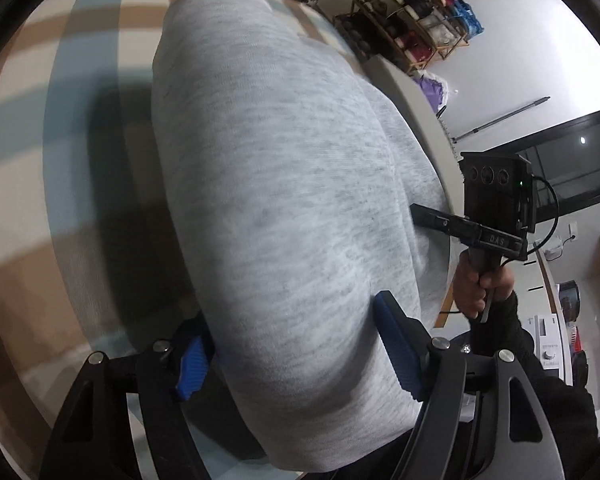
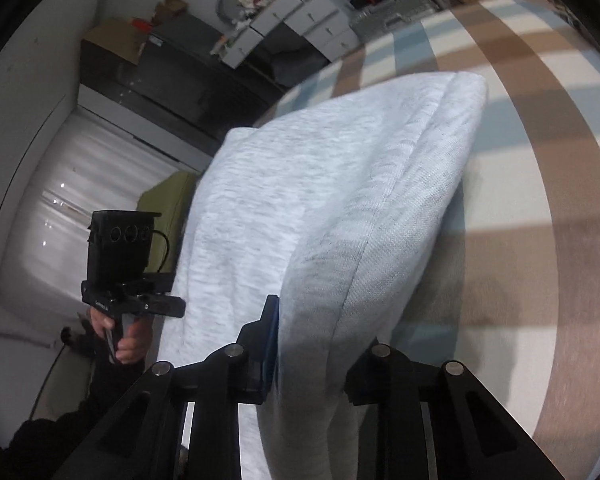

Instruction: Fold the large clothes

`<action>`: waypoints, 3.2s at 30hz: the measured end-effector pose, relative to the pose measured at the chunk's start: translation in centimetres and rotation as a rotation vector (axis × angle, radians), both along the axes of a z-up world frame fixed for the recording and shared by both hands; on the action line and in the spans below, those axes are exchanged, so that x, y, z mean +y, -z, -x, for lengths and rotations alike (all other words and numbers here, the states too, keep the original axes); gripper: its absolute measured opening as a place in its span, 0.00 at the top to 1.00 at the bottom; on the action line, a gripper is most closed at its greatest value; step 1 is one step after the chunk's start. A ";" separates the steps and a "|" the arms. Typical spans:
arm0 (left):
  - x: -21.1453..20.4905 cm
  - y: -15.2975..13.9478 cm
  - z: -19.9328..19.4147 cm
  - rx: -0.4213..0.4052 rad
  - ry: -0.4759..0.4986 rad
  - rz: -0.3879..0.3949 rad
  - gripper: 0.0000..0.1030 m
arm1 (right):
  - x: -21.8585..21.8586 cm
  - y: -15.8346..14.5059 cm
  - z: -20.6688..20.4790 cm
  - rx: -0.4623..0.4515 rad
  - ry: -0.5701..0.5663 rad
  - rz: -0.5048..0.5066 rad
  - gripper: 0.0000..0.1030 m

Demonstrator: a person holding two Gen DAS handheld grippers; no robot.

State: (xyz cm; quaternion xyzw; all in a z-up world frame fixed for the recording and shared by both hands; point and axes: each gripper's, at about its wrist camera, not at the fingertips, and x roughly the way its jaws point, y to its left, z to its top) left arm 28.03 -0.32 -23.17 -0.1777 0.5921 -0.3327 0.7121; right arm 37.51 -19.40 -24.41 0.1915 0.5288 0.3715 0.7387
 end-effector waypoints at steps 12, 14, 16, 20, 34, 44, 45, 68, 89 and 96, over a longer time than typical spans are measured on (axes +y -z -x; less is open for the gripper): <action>-0.4 0.3 -0.5 -0.033 -0.036 -0.019 0.21 | -1.1 2.7 -1.2 0.144 0.017 0.057 0.45; -0.6 0.7 -0.7 -0.025 -0.041 0.003 0.21 | -0.3 3.0 -1.7 0.153 -0.008 0.033 0.44; -0.7 0.5 -0.9 -0.032 -0.048 0.004 0.24 | 0.6 3.2 -1.8 0.140 -0.019 0.029 0.49; -0.4 -1.4 -0.1 -0.081 -0.042 -0.036 0.32 | 1.1 1.1 -1.0 0.065 -0.026 0.011 0.71; -8.8 -9.4 -1.3 -0.248 0.071 0.024 0.34 | -8.5 -9.5 2.7 -0.146 0.098 -0.054 0.74; -25.4 -14.4 -7.7 -0.359 0.156 0.165 0.33 | -26.7 -20.7 0.3 -0.218 0.297 0.135 0.74; -27.0 -14.1 -8.6 -0.362 0.151 0.180 0.34 | -28.3 -21.1 -0.7 -0.225 0.319 0.174 0.74; -41.0 -7.2 -10.0 -0.560 0.237 -0.148 0.35 | -36.2 -8.5 2.7 -0.344 0.329 0.830 0.46; -38.1 -6.7 -7.3 -0.557 0.276 -0.181 0.31 | -37.6 -13.3 4.1 -0.343 0.438 0.470 0.58; -32.4 -8.4 -7.6 -0.557 0.108 -0.084 0.30 | -32.8 -16.4 -8.0 -0.351 0.400 0.580 0.57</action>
